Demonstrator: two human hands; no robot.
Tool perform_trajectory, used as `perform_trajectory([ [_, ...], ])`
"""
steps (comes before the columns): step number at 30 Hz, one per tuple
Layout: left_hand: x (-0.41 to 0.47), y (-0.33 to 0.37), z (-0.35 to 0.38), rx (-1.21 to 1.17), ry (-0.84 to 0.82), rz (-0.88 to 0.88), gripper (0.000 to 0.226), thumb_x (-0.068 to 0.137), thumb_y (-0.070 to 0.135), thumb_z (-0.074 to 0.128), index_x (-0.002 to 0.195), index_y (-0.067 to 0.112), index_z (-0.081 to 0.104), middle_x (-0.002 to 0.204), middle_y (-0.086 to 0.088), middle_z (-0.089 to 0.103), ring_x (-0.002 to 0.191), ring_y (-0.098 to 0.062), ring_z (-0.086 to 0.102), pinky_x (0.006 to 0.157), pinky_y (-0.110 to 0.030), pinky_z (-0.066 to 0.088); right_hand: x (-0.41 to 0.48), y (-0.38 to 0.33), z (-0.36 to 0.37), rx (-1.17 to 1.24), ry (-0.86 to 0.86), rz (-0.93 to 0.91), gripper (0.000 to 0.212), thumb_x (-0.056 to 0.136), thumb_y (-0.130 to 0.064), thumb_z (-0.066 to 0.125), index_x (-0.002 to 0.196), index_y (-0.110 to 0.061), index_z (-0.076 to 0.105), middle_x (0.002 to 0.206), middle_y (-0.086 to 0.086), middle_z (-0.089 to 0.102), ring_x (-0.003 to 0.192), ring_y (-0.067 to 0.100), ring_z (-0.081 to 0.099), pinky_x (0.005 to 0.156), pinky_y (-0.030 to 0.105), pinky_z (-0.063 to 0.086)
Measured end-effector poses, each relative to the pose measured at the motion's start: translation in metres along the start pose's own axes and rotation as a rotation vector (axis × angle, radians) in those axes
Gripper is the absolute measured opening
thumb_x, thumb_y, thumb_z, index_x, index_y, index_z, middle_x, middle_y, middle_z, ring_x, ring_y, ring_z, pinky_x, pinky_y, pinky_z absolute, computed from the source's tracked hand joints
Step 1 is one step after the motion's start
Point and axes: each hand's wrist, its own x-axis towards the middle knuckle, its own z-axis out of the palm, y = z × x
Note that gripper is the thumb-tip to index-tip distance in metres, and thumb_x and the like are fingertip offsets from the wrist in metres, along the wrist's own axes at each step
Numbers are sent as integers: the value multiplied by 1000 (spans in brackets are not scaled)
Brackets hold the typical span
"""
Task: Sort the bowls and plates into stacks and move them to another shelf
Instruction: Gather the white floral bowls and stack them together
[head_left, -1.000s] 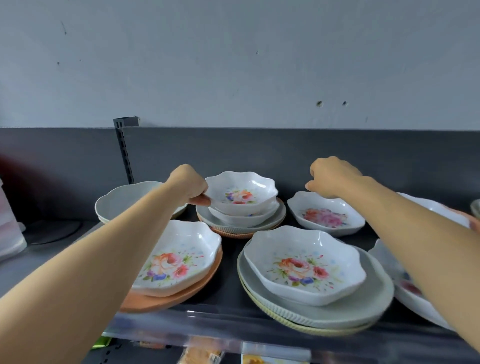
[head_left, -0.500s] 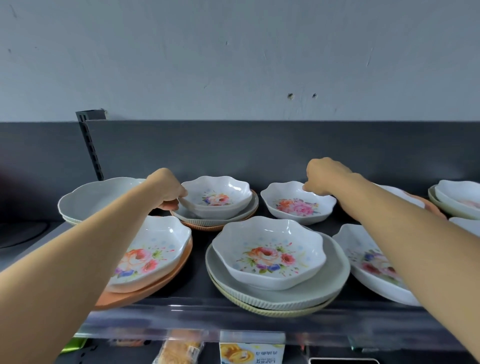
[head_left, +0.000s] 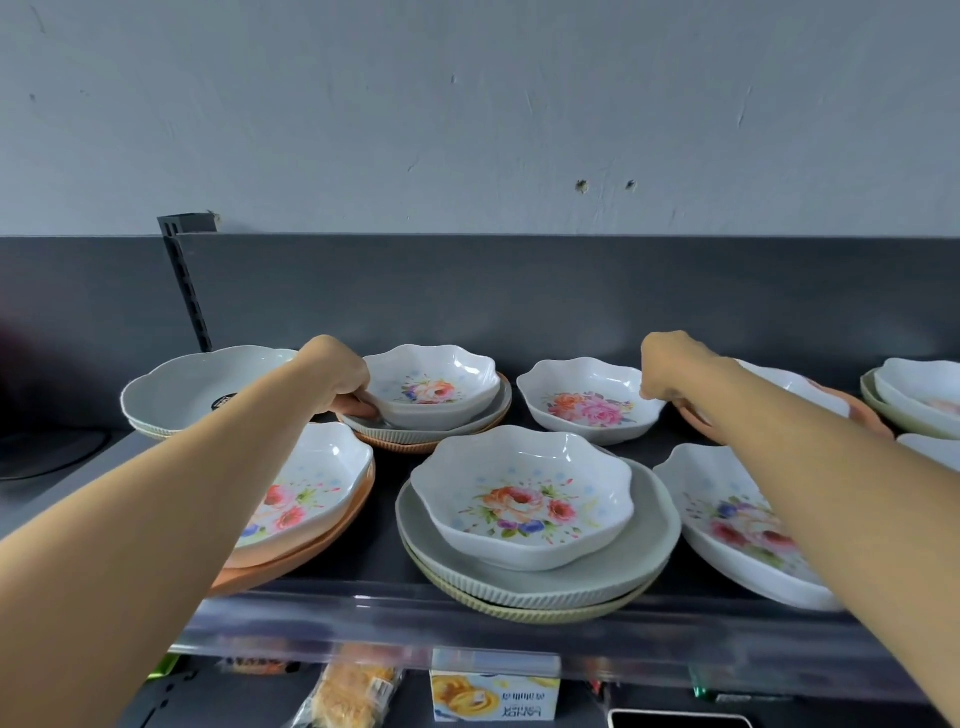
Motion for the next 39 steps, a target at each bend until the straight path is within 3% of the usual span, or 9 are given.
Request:
perform_trajectory([
  [3,3,-2,2,-48,23,-53,13,86,-7,57,74,-2,54,81,-12,64,90,-25,66,92,-32,53,4,2,1,64,34,1,24,85,0,54,66,-7,42,70,6,41,54,18,40,44,24,30],
  [7,3,-2,3,-58,81,-39,6,87,-3,55,81,-2,55,77,-13,65,33,-17,62,46,-21,54,5,3,2,52,28,-20,25,85,3,53,64,-7,42,68,7,41,54,18,40,44,25,31],
  [11,2,-2,3,-72,118,-17,8,88,-3,52,80,-1,53,64,-14,66,30,-17,60,63,-27,57,4,4,2,55,52,-36,27,84,7,49,63,-6,40,67,8,40,66,25,49,46,26,34],
  [14,0,-1,1,-68,136,-22,9,86,-2,56,79,2,53,44,-8,64,49,-17,70,79,-31,57,5,7,3,62,50,-58,27,84,8,49,63,-6,40,67,8,39,73,27,49,53,29,38],
  [19,-5,-1,2,-59,142,-17,12,87,-4,55,76,-1,52,64,-12,67,34,-17,62,66,-28,59,9,10,4,59,41,-72,26,82,8,48,62,-6,41,67,7,40,76,29,49,44,25,31],
  [24,-9,-1,6,-42,138,-33,13,88,-6,52,76,-1,52,74,-15,62,26,-18,58,38,-23,52,14,13,3,143,-6,-23,22,83,2,44,63,-7,46,58,7,53,51,19,48,44,22,34],
  [29,-8,0,6,-46,148,-30,9,88,-5,52,80,-3,54,80,-15,64,29,-17,60,55,-25,56,21,18,0,187,-70,-18,25,85,-2,40,62,-8,47,21,0,45,19,11,46,44,21,37],
  [33,-7,1,1,-104,179,-17,4,89,-4,51,87,-2,54,63,-15,67,35,-18,64,58,-26,56,22,21,3,243,-30,-39,28,85,2,48,59,-9,44,24,1,45,42,15,45,40,22,33],
  [39,-16,18,-3,-239,181,38,11,86,-8,50,76,-2,52,53,-17,65,31,-20,61,68,-33,61,29,22,9,222,-67,20,25,83,-5,52,59,-9,51,20,-2,43,47,15,48,42,21,34],
])
